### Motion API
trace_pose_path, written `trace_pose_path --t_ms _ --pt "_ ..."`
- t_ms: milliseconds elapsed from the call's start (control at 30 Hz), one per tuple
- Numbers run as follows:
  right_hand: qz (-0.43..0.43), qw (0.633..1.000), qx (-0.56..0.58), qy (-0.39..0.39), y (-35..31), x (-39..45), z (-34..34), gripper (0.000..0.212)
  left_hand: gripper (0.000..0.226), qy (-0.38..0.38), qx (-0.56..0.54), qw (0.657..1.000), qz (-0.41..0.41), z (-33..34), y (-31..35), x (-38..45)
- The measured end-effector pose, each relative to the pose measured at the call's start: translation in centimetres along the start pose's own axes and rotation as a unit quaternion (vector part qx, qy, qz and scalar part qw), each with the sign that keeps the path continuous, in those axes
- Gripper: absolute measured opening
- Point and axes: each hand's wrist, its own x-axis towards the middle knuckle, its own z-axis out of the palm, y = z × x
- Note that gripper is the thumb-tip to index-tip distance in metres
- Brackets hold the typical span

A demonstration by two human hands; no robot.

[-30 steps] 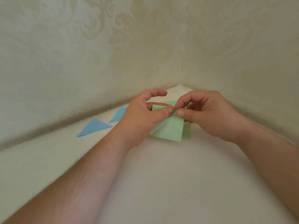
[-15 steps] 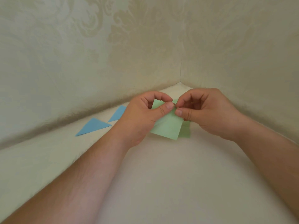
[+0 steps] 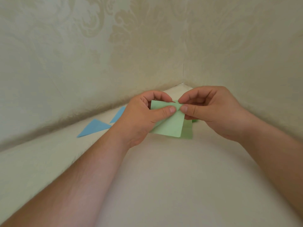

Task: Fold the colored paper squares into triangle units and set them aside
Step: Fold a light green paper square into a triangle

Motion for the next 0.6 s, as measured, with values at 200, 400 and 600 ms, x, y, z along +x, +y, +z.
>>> trace_pose_path --t_ms 200,400,600 --pt "0.03 0.999 0.001 0.021 -0.37 0.0 0.21 0.021 0.025 -0.014 0.0 1.0 -0.007 0.04 0.17 -0.19" --pt "0.036 0.998 -0.032 0.044 -0.66 -0.05 0.17 0.017 0.023 -0.019 0.013 1.0 -0.014 0.16 0.25 -0.21" --pt "0.039 0.997 -0.039 0.046 -0.42 -0.05 0.24 0.014 0.017 0.006 0.024 1.0 -0.017 0.51 0.24 -0.29"
